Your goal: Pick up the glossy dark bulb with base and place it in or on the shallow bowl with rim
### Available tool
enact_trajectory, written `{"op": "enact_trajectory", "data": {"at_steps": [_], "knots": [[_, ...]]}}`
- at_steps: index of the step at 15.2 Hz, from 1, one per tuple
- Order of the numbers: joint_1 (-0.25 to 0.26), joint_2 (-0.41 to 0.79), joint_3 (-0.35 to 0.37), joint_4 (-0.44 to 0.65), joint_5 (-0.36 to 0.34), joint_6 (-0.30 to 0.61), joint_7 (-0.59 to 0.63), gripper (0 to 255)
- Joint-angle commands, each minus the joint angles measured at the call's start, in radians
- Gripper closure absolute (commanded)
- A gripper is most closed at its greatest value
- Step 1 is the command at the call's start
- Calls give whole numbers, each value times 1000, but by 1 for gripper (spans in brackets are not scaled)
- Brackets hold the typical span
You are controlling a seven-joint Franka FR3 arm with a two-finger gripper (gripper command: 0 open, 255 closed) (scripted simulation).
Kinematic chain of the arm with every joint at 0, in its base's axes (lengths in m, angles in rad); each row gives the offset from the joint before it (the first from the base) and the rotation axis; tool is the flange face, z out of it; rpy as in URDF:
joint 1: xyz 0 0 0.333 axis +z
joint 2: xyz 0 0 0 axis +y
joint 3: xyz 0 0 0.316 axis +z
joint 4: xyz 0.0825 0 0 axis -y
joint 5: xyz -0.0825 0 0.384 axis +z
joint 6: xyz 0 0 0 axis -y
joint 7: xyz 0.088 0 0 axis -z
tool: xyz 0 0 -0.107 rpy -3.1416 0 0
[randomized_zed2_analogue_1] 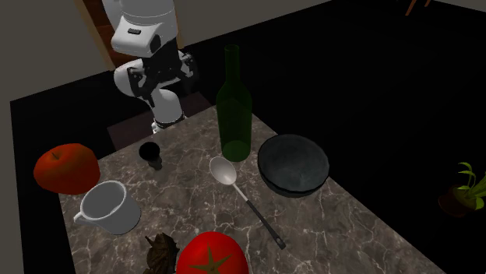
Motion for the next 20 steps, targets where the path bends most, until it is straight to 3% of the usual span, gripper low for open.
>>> {"op": "enact_trajectory", "data": {"at_steps": [1, 10, 20], "knots": [[0, 0, 0, 0, 0, 0, 0, 0], [-88, 100, -77, -119, -205, 286, -47, 0], [-100, 111, -101, -210, -230, 391, -42, 0]]}}
